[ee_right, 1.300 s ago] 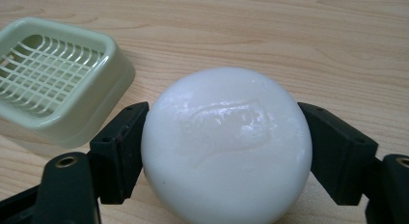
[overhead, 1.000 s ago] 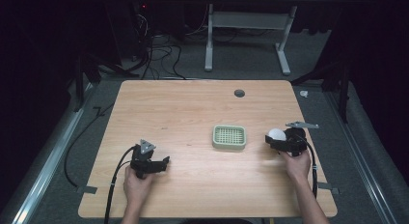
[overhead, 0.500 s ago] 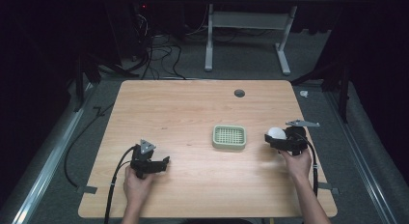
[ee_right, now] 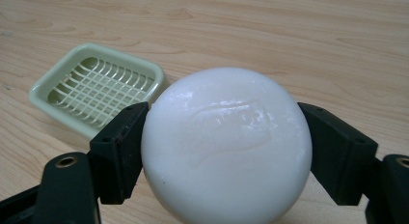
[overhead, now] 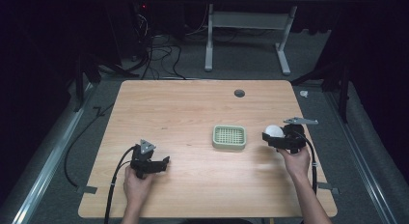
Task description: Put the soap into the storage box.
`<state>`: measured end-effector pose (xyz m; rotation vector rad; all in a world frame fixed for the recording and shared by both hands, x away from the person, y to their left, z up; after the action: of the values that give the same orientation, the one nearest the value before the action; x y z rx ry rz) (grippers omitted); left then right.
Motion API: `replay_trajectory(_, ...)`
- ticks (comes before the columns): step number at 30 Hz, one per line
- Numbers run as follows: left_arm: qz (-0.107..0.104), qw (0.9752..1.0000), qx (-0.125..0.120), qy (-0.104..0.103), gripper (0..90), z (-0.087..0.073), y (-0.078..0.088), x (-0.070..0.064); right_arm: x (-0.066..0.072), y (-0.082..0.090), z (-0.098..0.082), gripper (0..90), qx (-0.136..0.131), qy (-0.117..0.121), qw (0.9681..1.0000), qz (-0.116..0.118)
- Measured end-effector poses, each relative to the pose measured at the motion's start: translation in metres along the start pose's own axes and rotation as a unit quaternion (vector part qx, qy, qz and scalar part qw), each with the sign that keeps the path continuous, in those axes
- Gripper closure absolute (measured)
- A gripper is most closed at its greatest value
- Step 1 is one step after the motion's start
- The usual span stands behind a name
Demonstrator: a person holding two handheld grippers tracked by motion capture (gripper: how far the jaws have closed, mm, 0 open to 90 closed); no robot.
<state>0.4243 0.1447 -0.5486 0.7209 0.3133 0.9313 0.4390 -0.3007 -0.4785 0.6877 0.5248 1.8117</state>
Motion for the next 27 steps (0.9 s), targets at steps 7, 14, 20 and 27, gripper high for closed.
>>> replay_trajectory(7, 0.000, 1.0000, 0.000, 0.000, 16.9, 0.000, 0.000, 0.000, 0.007, 0.002, 0.005, 23.5, 0.000, 0.010, 0.9999, 0.009)
replay_trajectory(14, 0.000, 1.0000, 0.000, 0.000, 16.9, 0.000, 0.000, 0.000, 0.014, 0.003, 0.009, 23.5, -0.003, 0.015, 0.9997, 0.017)
replay_trajectory(20, 0.000, 1.0000, 0.000, 0.001, 16.9, 0.000, 0.000, 0.000, 0.021, 0.002, 0.013, 23.5, -0.005, 0.020, 0.9995, 0.025)
replay_trajectory(27, -0.001, 1.0000, -0.001, 0.001, 16.9, 0.000, 0.000, 0.000, 0.027, 0.001, 0.014, 23.6, -0.003, 0.027, 0.9991, 0.031)
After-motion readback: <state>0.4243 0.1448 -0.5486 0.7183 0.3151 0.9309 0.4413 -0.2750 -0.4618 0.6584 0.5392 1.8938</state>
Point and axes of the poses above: each handheld gripper's, and its own axes: y roughly backward along the jaws, z roughly out of its top, x roughly to its left, the point moved 6 cm from there along -y, roughly forward along the jaws, and after that the axes turned 6 degrees about -y, right-handed, at the moved point
